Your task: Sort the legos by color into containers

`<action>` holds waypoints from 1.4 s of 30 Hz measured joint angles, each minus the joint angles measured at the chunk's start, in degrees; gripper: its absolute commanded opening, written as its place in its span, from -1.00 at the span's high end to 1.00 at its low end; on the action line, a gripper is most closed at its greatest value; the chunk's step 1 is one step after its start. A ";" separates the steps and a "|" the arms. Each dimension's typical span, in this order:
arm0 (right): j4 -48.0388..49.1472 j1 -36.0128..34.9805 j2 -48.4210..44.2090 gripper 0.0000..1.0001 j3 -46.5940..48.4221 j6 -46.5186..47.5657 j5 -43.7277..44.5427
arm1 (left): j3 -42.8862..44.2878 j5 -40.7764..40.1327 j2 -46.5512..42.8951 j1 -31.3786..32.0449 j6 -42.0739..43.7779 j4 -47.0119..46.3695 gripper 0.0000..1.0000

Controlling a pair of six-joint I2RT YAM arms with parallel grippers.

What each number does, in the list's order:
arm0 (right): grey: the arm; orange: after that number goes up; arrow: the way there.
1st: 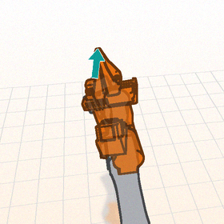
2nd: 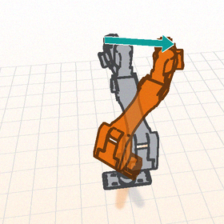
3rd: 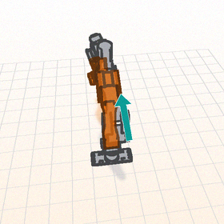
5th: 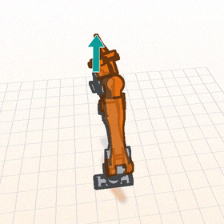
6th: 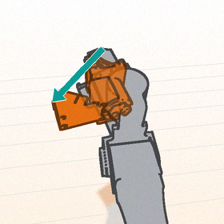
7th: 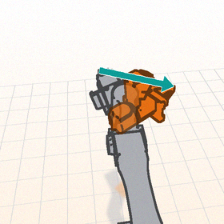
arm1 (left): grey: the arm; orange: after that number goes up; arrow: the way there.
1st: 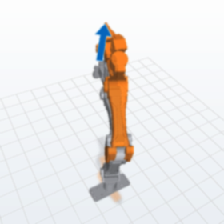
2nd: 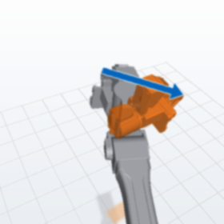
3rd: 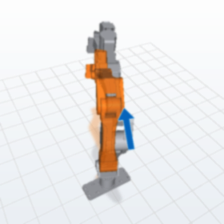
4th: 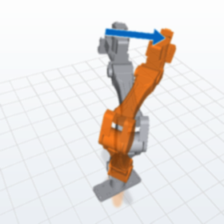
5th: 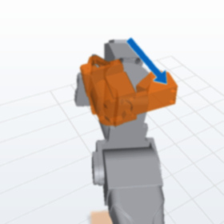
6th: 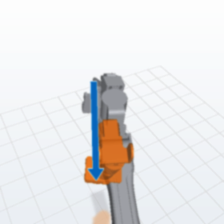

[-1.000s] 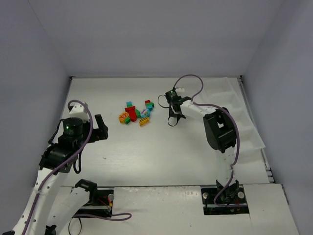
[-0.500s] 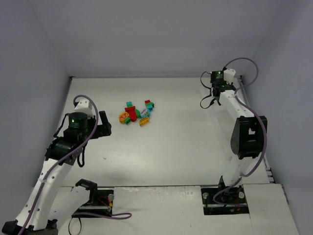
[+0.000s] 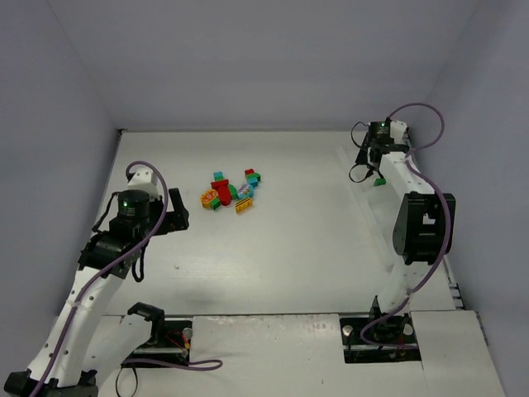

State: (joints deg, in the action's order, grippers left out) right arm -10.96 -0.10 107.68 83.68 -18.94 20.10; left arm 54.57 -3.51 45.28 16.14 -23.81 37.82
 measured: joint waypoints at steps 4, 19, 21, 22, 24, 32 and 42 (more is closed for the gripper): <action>-0.04 -0.74 -0.46 -0.47 -0.02 1.57 -1.64 | -0.42 0.11 1.07 0.00 0.00 -0.28 -0.94; 6.78 -27.45 -4.09 -0.28 0.02 4.33 -20.15 | -0.72 0.72 6.71 0.00 0.02 -0.81 -0.93; 8.70 -30.91 -2.27 -0.43 0.22 5.33 -22.03 | -0.72 0.74 7.32 0.00 0.00 -0.63 -0.93; 9.42 -32.37 -1.22 -0.49 0.37 5.75 -22.58 | -0.72 0.72 7.43 0.00 0.00 -0.48 -0.94; 10.71 -35.60 1.31 -0.59 0.52 6.45 -23.56 | -0.72 0.72 7.26 0.00 0.00 -0.11 -0.94; 11.89 -43.50 11.72 -0.83 3.82 8.59 -24.33 | -0.72 0.52 4.17 0.00 0.00 2.93 -0.93; 12.22 -45.29 17.49 -0.81 8.15 9.20 -16.74 | -0.72 -0.22 1.57 0.00 -0.02 6.08 -0.94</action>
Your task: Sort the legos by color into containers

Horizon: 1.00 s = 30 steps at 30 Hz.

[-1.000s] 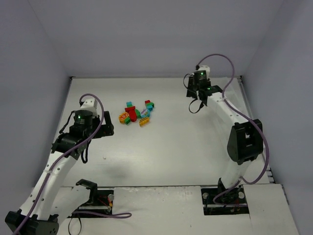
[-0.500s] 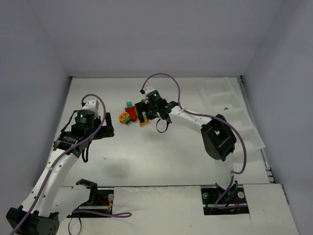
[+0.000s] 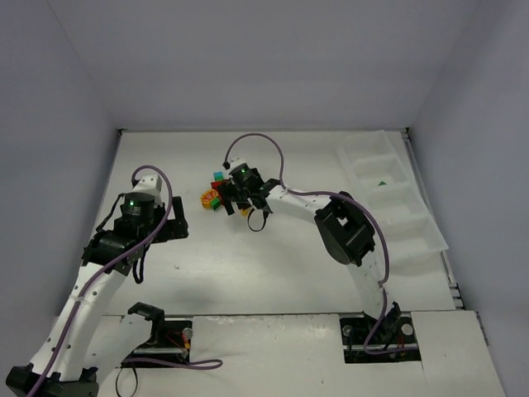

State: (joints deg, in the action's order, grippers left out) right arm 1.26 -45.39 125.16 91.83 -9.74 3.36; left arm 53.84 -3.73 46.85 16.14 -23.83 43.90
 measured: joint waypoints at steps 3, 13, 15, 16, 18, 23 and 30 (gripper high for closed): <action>0.04 0.00 1.33 -0.72 0.68 -0.02 1.86 | 0.00 -0.20 -0.04 0.00 0.00 0.50 -0.94; -0.04 -0.04 2.34 1.00 -0.04 -0.96 5.49 | 0.00 -0.17 0.02 0.00 0.00 0.70 -0.94; 0.13 -0.02 2.03 1.00 -0.44 -1.16 7.10 | 0.00 -0.15 0.17 0.00 -0.02 0.68 -0.93; 0.15 0.17 1.77 1.00 -0.85 -1.22 7.76 | 0.00 -0.15 0.28 0.00 -0.02 0.68 -0.93; -0.22 0.66 0.70 1.00 -1.95 -1.25 8.70 | 0.00 -0.15 0.52 0.00 -0.04 0.66 -0.93; -1.03 6.29 -4.81 1.00 -4.11 -0.81 9.97 | 0.00 -0.13 1.38 0.00 -0.33 0.39 -0.93; 1.49 27.74 -10.40 1.00 -0.26 1.51 11.41 | 0.00 -0.13 2.71 0.00 -0.55 -0.74 -0.93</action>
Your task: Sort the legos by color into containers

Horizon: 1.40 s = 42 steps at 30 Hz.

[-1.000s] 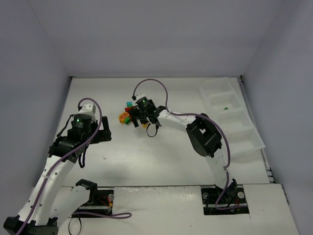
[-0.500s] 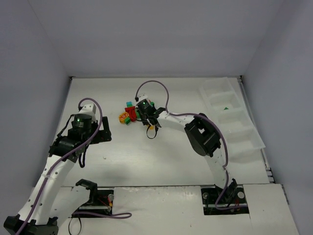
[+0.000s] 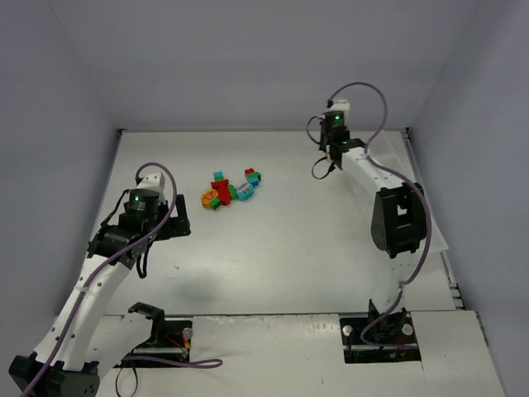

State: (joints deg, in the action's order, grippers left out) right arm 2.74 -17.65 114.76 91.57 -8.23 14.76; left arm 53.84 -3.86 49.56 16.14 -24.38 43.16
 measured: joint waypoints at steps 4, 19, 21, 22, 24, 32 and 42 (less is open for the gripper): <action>0.35 9.18 0.74 1.00 3.23 -0.31 1.70 | 0.00 -0.04 0.92 0.00 -0.13 -0.57 -0.94; 3.06 15.02 14.91 0.61 13.77 -1.55 3.28 | 0.00 -0.66 2.89 0.00 -1.03 -1.05 -0.94; 3.06 15.74 15.15 0.40 13.77 -2.01 3.28 | 0.00 -0.76 2.89 0.00 -1.25 -1.07 -0.93; 3.08 16.06 15.15 0.31 13.77 -2.14 3.26 | 0.00 -0.87 2.89 0.00 -1.33 -1.09 -0.94; 3.48 16.46 14.97 -0.09 13.73 -2.25 3.10 | 0.00 -0.92 2.93 0.00 -1.44 -1.25 -0.94; 3.72 16.26 8.76 -0.39 8.68 0.02 -1.60 | 0.00 -0.83 4.74 0.00 -1.51 -2.78 -0.94; 4.81 4.28 -5.44 -0.05 -1.84 3.26 -17.99 | 0.00 -0.24 5.95 0.00 -1.14 -3.58 -0.93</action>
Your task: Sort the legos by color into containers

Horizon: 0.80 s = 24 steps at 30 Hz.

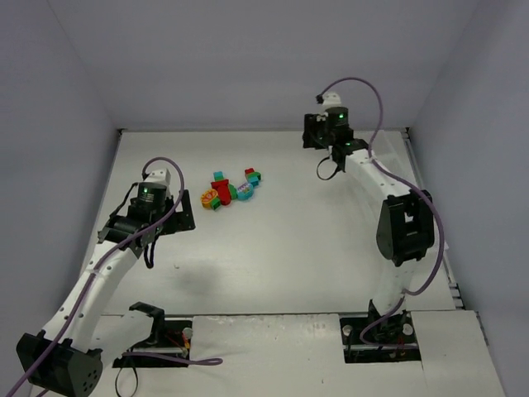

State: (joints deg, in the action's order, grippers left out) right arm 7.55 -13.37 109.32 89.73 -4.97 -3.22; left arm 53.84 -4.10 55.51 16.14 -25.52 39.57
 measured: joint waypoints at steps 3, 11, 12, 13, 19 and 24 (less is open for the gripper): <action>-0.11 -5.84 0.24 -0.12 -1.53 0.42 -2.75 | 0.00 0.35 -0.02 0.00 0.02 0.00 -0.93; -0.83 -17.11 5.44 -0.21 -2.38 -1.25 -6.25 | 0.00 0.94 -1.31 0.00 0.57 0.35 -0.93; -0.98 -17.94 6.58 -0.19 -2.25 -1.88 -5.81 | 0.00 0.94 -1.75 0.00 0.61 0.48 -0.94; -1.07 -18.60 7.72 -0.19 -1.88 -2.60 -5.18 | 0.00 0.98 -2.19 0.00 0.63 0.59 -0.94; -1.68 -20.94 15.58 -0.25 4.57 -5.97 -1.73 | -0.11 1.31 -4.83 0.00 0.59 1.31 -0.94; -1.79 -21.55 20.70 -0.27 11.21 -6.86 0.11 | -0.31 1.36 -6.62 0.00 0.00 2.12 -0.94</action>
State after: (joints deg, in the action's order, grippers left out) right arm 5.76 -34.92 130.02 100.95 -11.84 -3.11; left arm 53.54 -2.74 48.88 16.14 -25.52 41.69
